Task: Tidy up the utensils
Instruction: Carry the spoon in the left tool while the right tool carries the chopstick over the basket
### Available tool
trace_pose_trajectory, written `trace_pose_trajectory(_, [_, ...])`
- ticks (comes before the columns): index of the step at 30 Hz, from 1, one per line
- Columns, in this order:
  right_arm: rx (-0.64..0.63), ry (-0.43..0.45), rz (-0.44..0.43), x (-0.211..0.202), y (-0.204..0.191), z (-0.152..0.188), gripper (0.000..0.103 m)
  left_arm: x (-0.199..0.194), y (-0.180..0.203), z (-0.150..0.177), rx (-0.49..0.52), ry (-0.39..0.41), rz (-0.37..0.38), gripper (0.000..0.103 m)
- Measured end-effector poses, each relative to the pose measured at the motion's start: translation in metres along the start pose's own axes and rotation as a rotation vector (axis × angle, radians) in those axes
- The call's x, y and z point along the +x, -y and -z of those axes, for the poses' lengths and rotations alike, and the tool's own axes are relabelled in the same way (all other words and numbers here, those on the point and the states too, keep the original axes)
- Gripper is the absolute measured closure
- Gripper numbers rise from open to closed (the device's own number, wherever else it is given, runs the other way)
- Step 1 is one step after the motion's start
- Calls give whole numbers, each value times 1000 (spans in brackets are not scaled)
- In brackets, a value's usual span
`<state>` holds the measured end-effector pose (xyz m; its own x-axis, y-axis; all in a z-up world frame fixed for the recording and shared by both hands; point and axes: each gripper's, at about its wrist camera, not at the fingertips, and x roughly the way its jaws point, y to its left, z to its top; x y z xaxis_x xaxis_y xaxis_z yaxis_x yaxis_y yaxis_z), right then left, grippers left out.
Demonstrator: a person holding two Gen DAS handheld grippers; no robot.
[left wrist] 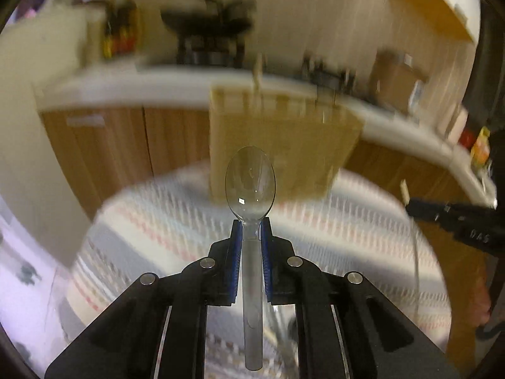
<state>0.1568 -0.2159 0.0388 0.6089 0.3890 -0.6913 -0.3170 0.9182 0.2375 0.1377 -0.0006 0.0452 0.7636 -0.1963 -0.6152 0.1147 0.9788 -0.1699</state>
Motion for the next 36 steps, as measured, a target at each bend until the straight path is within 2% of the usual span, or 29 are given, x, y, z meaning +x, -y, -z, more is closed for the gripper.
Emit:
trace_pose_trajectory(4, [-10,152,10,-22,-14,-32,98,-25,3,-36,-2,206,-2,93])
trace_pose_trajectory(8, [-28,320,28,-45,-28,-63,98,-46,4,-73,-31,413,27,93])
trace_pose_trajectory(12, [-29,448,26,-59,-31,-97,98,-49,4,-106,-88,544,21,93])
trace_pose_trajectory(15, [-33,503,28,-57,-31,-123,98,-42,-7,-121,-133,610,4,93])
trace_pose_trajectory(18, [-19,547,26,-53,-31,-143,98,-23,-22,-132,-186,628,37,93])
trace_pose_trajectory(21, [-9,595,26,-51,-31,-154,98,0,-28,-137,-192,631,61,93])
trace_pose_trajectory(26, [42,624,6,-33,-16,-173,98,30,-35,-135,-175,612,47,93])
trace_pose_trajectory(32, [32,668,126,-3,-3,-170,98,56,-42,-128,-172,574,30,93])
trace_pose_trajectory(36, [24,652,109,21,4,-160,98,69,-41,-120,-169,546,6,93])
